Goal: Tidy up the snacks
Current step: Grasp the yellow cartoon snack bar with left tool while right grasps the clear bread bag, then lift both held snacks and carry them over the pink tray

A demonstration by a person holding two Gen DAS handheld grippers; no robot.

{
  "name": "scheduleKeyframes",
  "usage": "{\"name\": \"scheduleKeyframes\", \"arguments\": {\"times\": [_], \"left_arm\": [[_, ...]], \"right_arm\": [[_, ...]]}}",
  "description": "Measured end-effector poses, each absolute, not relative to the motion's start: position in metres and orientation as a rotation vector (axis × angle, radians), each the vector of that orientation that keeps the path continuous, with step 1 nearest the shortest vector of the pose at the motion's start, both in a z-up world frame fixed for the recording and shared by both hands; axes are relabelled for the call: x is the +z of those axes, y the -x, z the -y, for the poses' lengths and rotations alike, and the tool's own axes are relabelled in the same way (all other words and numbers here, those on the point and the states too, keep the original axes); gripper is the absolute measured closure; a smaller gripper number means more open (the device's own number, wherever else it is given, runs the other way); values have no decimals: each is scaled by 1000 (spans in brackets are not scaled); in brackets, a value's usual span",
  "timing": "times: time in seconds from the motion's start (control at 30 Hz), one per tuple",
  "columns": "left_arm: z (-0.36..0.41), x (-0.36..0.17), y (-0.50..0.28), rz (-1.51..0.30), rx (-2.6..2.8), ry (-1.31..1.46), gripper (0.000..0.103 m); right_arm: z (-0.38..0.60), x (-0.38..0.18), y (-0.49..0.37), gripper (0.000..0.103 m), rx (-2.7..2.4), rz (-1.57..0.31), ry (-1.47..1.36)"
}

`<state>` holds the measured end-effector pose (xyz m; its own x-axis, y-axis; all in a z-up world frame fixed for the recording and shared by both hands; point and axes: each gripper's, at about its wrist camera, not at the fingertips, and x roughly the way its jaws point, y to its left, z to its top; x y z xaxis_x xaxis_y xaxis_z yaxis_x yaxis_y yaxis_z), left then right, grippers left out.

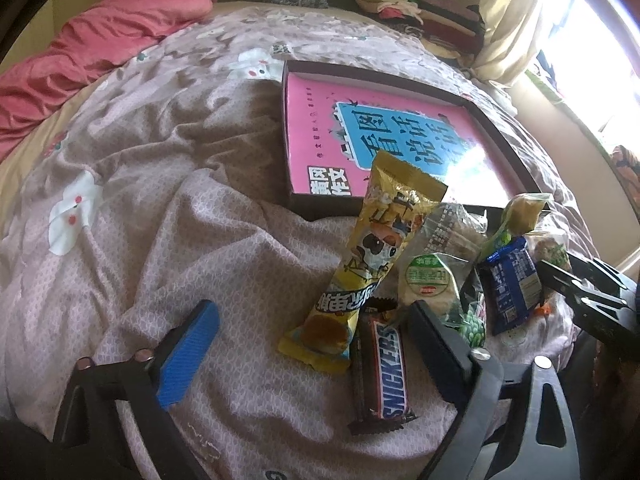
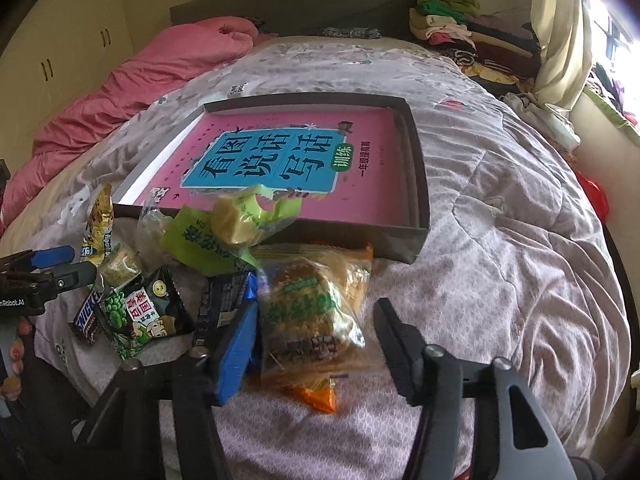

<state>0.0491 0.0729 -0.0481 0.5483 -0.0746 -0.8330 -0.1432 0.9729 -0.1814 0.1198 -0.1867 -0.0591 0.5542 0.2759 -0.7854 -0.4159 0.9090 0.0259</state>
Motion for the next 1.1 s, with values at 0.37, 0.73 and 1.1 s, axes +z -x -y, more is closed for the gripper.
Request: {"name": "scheduleKeyframes", "arguments": {"times": [0.37,0.73,1.1], "left_arm": [[-74,-51,-54,-997,14,245,41],[-74,-52,-57,-993,-29,243,80],[-81,-43,-50,-955,-50,295,81]], "right_arm": [[192,-62,-129,58,417,-893,128],[202,-53,-125,58,419,-849,65],[215,-45,-124,59,435,-826,-29]]}}
